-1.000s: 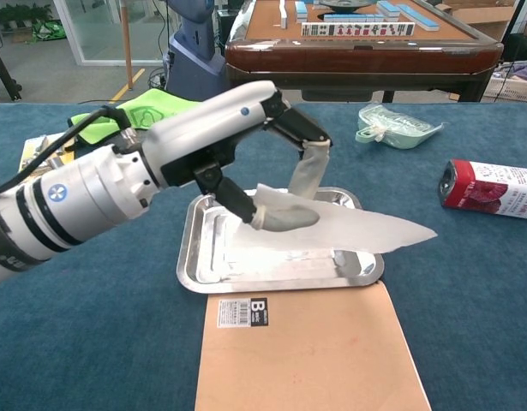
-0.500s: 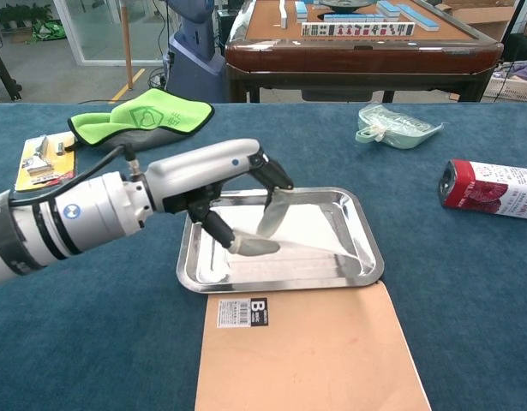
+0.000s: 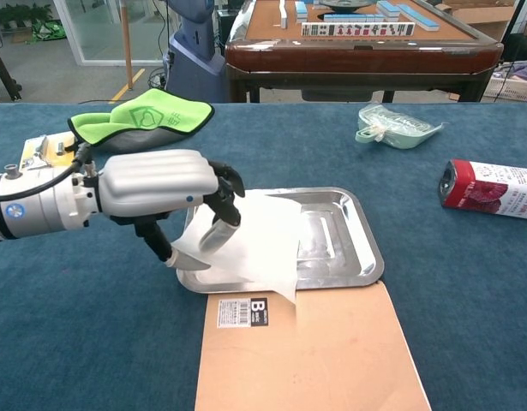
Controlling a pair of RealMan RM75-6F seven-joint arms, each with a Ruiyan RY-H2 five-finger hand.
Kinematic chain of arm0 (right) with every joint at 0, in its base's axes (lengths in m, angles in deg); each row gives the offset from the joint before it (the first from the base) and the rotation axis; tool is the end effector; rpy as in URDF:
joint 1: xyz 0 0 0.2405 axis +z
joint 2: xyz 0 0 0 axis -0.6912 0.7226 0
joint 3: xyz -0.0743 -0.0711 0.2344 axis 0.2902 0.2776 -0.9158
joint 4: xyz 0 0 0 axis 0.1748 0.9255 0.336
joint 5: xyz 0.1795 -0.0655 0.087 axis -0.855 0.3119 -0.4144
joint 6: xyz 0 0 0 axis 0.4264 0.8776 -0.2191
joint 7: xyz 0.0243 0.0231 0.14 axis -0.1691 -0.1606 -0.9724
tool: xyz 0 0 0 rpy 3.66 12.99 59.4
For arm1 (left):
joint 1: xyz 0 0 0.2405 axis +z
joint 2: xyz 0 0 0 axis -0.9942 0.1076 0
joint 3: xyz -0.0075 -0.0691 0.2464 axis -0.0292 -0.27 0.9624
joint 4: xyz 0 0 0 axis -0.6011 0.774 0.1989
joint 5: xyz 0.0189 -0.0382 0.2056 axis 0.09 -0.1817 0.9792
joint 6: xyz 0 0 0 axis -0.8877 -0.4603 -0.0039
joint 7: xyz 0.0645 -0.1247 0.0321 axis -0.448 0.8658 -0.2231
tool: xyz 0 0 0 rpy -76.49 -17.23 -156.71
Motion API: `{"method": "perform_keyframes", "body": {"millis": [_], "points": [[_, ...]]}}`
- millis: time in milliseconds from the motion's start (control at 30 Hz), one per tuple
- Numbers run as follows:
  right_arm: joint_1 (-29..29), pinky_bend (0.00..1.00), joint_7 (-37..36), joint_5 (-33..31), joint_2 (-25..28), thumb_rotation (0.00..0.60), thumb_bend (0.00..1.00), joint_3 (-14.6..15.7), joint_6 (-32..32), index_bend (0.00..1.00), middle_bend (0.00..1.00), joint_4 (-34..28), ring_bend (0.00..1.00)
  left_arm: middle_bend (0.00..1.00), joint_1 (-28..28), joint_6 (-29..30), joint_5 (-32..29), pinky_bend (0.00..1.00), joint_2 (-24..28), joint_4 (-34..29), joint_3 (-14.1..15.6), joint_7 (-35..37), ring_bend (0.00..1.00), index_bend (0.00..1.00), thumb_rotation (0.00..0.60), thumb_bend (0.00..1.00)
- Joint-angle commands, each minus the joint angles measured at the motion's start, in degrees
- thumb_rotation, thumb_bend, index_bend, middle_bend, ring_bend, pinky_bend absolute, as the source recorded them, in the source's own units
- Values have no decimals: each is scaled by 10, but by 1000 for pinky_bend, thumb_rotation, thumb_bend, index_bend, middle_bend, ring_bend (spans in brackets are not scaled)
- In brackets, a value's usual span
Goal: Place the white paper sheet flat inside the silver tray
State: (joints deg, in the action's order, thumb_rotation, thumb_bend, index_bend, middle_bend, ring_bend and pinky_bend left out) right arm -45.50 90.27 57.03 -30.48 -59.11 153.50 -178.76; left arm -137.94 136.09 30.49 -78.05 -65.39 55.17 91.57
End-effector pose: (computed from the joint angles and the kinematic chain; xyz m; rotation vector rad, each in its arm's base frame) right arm -0.2861 -0.1427 0.2090 1.3796 -0.7513 0.8888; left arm -0.1244 0.3292 -0.0397 -2.5226 -0.3683 -1.2684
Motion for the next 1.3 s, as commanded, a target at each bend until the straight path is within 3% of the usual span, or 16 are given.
{"method": "perform_keyframes", "body": {"millis": [33, 433, 933, 1167, 1300], "points": [[0, 168, 1, 0, 0, 600, 108, 0, 0, 173, 248, -1, 140, 609, -12, 21, 36, 206, 7, 13, 10, -48, 459, 646, 600, 258], [-2, 168, 4, 0, 0, 600, 108, 0, 3, 173, 248, -4, 139, 580, -40, 74, 90, 206, -30, 94, 15, -108, 441, 633, 600, 258], [2, 168, -2, -3, -4, 600, 108, -3, -3, 173, 248, 1, 139, 545, -41, 57, 73, 205, -35, 171, 29, -139, 414, 601, 600, 258], [4, 168, -1, -3, -4, 600, 108, -4, -5, 173, 248, 0, 139, 475, -33, 39, 51, 192, -33, 171, 24, -177, 364, 506, 600, 254], [6, 168, 0, -5, -4, 600, 108, -4, -7, 173, 248, -1, 140, 416, -27, 17, 31, 182, -29, 158, 16, -211, 336, 372, 600, 252]]}}
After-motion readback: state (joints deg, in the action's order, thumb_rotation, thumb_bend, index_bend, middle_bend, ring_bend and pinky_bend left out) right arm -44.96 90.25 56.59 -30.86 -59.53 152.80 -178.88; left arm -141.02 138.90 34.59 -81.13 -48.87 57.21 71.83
